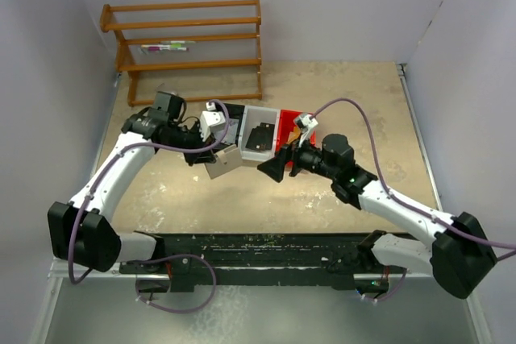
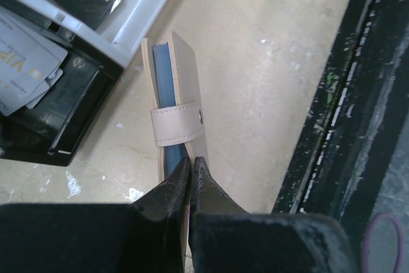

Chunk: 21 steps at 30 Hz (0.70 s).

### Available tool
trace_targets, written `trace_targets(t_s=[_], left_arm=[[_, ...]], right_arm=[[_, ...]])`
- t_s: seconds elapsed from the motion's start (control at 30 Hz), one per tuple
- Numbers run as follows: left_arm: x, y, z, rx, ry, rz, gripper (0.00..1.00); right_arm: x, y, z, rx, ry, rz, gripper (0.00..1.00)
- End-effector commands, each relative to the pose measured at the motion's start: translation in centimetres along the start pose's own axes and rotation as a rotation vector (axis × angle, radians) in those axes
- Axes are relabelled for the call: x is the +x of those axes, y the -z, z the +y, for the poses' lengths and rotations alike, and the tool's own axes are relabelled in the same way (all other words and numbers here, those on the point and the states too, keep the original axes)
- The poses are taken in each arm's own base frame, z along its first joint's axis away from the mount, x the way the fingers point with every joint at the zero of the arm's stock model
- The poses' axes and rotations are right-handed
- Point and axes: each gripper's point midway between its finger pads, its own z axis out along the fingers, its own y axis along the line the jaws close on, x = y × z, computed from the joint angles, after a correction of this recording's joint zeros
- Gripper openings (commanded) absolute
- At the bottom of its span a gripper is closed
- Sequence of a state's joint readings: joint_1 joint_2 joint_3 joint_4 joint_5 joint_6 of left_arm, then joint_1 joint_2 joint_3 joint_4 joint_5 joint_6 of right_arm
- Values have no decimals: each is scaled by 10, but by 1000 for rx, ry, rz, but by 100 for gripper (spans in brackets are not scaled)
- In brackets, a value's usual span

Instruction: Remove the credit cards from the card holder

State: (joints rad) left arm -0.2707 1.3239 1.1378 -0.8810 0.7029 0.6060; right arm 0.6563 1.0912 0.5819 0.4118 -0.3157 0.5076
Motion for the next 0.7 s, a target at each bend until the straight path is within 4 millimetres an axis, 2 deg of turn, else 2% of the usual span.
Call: trace_targets(t_s=[0.0, 0.13, 0.37, 0.5, 0.6, 0.67], left_arm=[[-49, 34, -42, 116, -64, -151, 0], [-70, 54, -65, 162, -85, -222, 0], [-89, 78, -98, 241, -99, -305, 0], [-93, 84, -107, 266, -107, -329, 0], [-92, 84, -109, 277, -100, -327, 0], [-90, 83, -108, 273, -98, -321, 0]], right_arm=[[-27, -6, 60, -317, 146, -12, 100], [-22, -12, 75, -432, 172, 63, 100], [-42, -18, 93, -524, 235, 64, 100], [-53, -16, 112, -630, 235, 34, 100], [-54, -11, 126, -718, 191, 21, 89], [-52, -8, 132, -754, 168, 35, 76]])
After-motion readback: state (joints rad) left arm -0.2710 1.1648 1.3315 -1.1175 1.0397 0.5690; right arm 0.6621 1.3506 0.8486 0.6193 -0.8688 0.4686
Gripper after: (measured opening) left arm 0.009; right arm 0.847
